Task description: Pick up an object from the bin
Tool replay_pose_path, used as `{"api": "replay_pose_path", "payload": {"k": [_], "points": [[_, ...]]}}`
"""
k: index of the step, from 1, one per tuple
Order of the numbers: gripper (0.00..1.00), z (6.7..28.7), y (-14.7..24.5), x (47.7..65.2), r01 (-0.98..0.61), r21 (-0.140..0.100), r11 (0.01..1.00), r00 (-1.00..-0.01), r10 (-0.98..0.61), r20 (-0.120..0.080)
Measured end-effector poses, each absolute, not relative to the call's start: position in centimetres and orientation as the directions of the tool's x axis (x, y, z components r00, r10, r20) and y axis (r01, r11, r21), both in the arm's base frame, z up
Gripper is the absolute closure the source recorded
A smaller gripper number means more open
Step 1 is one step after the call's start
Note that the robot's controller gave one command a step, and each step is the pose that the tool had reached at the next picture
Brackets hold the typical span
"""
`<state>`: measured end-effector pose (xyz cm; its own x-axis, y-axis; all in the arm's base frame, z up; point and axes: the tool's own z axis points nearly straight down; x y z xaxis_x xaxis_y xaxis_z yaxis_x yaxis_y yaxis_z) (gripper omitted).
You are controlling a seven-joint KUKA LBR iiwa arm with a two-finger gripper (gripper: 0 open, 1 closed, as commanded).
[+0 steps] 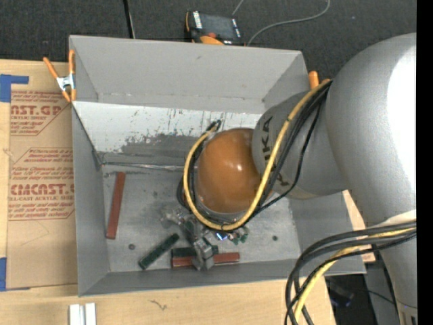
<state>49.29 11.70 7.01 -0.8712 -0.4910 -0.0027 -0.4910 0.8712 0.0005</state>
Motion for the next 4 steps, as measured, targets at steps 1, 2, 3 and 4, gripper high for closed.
{"api": "replay_pose_path", "payload": {"k": [1,2,3,4], "points": [[0.0,7.2,17.0,48.5,-0.617,-0.003,0.787,-0.787,-0.617,-0.011],[1.0,7.2,16.9,48.3,-0.615,0.0,0.789,-0.789,-0.615,-0.005],[1.0,7.1,15.3,51.2,-0.576,0.001,0.818,-0.818,-0.576,-0.004],[1.0,13.0,19.6,50.7,-0.663,0.0,0.748,-0.748,-0.663,-0.008]]}}
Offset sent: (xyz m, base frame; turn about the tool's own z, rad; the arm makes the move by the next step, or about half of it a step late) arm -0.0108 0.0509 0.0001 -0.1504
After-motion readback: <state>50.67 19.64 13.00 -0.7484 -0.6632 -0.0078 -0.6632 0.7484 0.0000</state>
